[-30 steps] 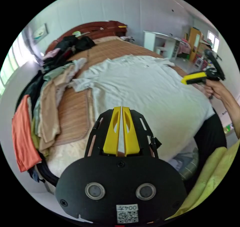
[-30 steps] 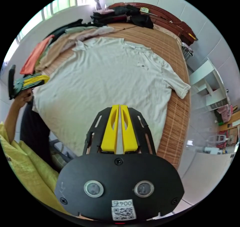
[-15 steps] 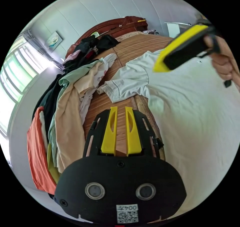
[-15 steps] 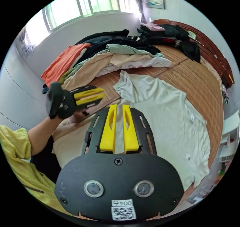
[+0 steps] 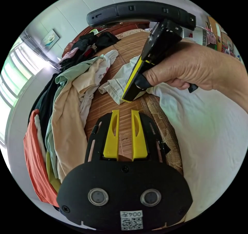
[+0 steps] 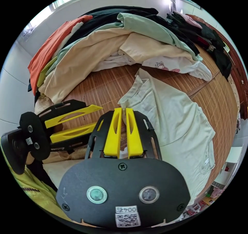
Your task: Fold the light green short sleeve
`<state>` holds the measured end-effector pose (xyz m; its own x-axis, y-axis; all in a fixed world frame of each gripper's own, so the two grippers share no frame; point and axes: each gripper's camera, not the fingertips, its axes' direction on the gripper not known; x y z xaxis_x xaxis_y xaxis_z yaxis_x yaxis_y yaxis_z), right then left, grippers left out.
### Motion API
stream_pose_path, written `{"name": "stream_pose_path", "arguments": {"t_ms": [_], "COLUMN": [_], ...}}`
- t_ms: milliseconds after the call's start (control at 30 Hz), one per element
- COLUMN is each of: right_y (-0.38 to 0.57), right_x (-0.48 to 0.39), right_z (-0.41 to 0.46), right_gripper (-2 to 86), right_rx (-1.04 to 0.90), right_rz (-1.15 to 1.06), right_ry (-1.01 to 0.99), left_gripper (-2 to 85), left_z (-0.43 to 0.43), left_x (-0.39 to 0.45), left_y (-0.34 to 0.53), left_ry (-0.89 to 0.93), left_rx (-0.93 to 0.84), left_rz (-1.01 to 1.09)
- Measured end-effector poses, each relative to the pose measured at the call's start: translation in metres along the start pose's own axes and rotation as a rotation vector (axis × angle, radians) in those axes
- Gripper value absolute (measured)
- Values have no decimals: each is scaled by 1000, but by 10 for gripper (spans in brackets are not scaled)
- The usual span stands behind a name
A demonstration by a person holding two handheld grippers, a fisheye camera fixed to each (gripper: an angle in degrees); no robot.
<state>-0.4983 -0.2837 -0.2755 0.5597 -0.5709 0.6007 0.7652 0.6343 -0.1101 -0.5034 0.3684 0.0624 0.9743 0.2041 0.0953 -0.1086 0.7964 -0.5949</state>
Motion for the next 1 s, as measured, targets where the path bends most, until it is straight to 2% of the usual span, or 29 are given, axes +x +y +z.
{"name": "stream_pose_path", "arguments": {"t_ms": [200,267,333,400,500,600,800,1000], "right_y": [19,21,23,24,17,11,23,10], "right_x": [4,20,47,68,77,75,107,86], "right_z": [-31,-45,-66,-73,-65,-65,-98,-104], "right_gripper": [53,65,70,57,43,51,51,49], "right_rx": [-5,20,89,124,41,-21,98,-5], "right_rz": [-84,-75,-36,53,81,46,212,191], "right_ry": [-60,-137,-319,-378,-376,-501,-531,-448], "left_gripper": [87,87,87,86,86,86,86,70], "left_z": [9,11,13,16,19,23,28,34], "left_x": [3,4,5,6,7,5,14,31], "left_y": [0,0,0,0,0,0,-2,-5], "left_ry": [-13,-13,-9,-12,-12,-6,-55,-119], "left_rx": [-11,-8,-7,-7,-5,-4,-1,-2], "left_rz": [28,36,47,56,61,53,80,138]}}
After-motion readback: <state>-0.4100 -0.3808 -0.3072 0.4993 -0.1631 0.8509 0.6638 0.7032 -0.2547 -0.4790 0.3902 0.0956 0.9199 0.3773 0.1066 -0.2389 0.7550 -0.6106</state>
